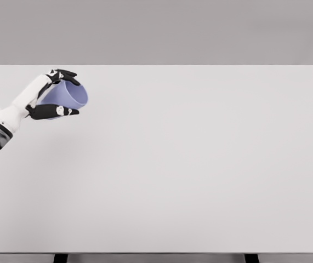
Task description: Flip the cup with left arm and place it on the table
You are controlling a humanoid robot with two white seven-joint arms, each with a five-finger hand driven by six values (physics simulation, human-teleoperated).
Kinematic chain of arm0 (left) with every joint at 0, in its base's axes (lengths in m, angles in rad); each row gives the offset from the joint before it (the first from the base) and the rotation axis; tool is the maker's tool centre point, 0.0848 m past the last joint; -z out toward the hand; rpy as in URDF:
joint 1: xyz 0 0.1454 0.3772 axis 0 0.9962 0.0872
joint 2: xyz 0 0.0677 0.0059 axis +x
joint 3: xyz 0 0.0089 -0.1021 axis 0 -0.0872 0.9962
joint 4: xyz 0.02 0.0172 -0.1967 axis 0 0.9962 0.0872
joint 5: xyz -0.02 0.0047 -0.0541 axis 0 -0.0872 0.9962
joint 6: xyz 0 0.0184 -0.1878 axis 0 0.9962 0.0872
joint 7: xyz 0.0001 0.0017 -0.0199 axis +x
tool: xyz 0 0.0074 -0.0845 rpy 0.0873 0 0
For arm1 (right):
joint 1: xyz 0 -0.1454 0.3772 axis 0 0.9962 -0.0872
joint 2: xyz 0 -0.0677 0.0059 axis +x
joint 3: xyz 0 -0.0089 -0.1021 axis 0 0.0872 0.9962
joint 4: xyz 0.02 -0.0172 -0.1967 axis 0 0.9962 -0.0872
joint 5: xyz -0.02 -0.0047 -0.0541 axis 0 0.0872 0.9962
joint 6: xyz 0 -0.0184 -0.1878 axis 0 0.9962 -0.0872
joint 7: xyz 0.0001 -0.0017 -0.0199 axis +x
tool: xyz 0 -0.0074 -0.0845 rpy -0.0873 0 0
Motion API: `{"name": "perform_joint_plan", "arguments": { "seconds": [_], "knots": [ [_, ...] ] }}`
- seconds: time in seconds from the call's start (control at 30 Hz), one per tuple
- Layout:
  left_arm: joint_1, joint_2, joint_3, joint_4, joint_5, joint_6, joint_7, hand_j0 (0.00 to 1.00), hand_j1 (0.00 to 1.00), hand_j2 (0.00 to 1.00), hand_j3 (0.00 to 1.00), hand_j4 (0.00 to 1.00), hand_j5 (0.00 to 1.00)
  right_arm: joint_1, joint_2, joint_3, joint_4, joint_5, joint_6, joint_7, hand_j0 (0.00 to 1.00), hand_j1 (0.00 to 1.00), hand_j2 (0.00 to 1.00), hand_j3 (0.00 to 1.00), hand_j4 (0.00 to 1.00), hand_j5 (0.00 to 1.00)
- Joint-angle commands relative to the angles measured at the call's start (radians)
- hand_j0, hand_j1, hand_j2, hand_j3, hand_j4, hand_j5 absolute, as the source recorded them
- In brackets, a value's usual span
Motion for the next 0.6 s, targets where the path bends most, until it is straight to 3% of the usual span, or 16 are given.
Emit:
{"name": "perform_joint_plan", "arguments": {
  "seconds": [0.0,0.07,0.2,0.3,0.47,0.57],
  "knots": [
    [0.005,-0.040,-0.002,0.022,0.001,-0.128,0.011,0.52,0.52,0.52,0.52,0.52,0.52,0.000,0.000,0.000,0.000,0.000,-0.001,0.000,1.00,1.00,1.00,1.00,1.00,1.00],
    [0.031,-0.080,0.005,0.038,0.015,-0.228,0.011,0.58,0.58,0.58,0.58,0.58,0.58,0.000,0.000,0.002,0.000,0.000,0.001,0.000,1.00,1.00,1.00,1.00,1.00,1.00],
    [0.067,-0.166,0.007,0.094,0.099,-0.388,0.013,0.58,0.58,0.58,0.58,0.58,0.58,0.000,0.000,0.000,0.000,0.001,-0.001,0.000,1.00,1.00,1.00,1.00,1.00,1.00],
    [0.087,-0.224,0.007,0.146,0.113,-0.463,0.105,0.59,0.59,0.59,0.59,0.59,0.59,0.000,0.000,0.000,0.000,0.000,-0.001,0.000,1.00,1.00,1.00,1.00,1.00,1.00],
    [0.097,-0.255,0.007,0.178,0.133,-0.463,0.123,0.59,0.59,0.59,0.59,0.59,0.59,0.000,0.000,0.000,0.000,0.000,0.001,0.000,1.00,1.00,1.00,1.00,1.00,1.00],
    [0.117,-0.315,0.004,0.259,0.131,-0.463,0.212,0.60,0.60,0.60,0.60,0.60,0.60,0.000,0.000,0.000,0.000,0.001,0.001,0.000,1.00,1.00,1.00,1.00,1.00,1.00]
  ]
}}
